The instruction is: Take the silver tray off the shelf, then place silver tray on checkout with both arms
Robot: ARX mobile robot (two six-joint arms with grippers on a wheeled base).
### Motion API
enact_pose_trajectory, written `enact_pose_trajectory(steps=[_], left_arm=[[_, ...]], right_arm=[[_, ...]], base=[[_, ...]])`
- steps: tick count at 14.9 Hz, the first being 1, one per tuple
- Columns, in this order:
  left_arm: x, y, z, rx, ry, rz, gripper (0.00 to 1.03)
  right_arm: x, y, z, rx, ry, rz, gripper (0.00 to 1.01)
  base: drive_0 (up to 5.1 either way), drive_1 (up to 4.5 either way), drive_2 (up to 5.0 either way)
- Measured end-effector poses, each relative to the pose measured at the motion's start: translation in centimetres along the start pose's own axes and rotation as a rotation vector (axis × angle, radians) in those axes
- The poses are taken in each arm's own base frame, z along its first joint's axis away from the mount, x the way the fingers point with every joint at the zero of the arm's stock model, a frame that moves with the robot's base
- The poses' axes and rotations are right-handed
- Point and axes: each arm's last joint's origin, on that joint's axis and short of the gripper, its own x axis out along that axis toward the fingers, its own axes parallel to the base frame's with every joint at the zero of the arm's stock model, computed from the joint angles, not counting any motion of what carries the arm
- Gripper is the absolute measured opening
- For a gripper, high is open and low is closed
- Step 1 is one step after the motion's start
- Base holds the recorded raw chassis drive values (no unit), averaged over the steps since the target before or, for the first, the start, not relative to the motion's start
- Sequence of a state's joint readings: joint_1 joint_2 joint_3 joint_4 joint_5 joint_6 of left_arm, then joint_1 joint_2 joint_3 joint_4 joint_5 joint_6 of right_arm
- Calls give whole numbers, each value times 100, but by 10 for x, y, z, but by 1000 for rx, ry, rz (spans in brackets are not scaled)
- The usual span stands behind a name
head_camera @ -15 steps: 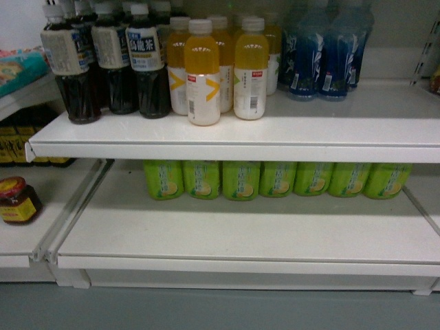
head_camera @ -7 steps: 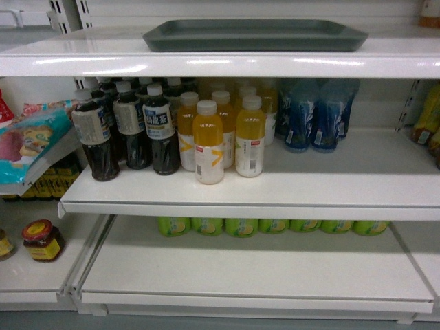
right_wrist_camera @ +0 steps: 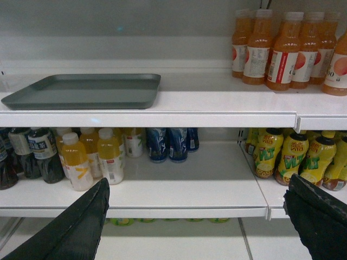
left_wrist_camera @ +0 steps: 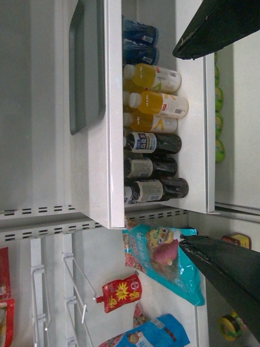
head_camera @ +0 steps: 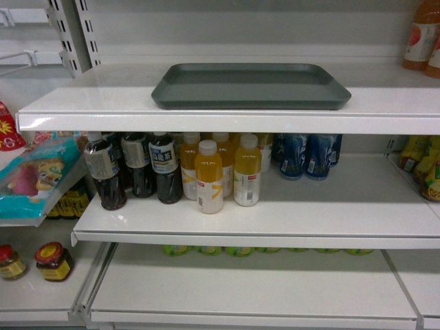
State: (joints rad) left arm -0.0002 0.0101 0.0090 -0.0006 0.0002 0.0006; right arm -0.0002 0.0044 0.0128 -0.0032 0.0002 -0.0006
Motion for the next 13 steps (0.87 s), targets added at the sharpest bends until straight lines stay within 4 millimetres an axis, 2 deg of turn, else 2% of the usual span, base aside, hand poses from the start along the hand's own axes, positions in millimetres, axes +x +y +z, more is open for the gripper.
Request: enact_pose_trajectory(steps=[13], left_arm=[[0, 0, 0, 0, 2, 0, 98]], right_arm=[[0, 0, 0, 0, 0, 0, 98]], base=[[0, 0, 0]])
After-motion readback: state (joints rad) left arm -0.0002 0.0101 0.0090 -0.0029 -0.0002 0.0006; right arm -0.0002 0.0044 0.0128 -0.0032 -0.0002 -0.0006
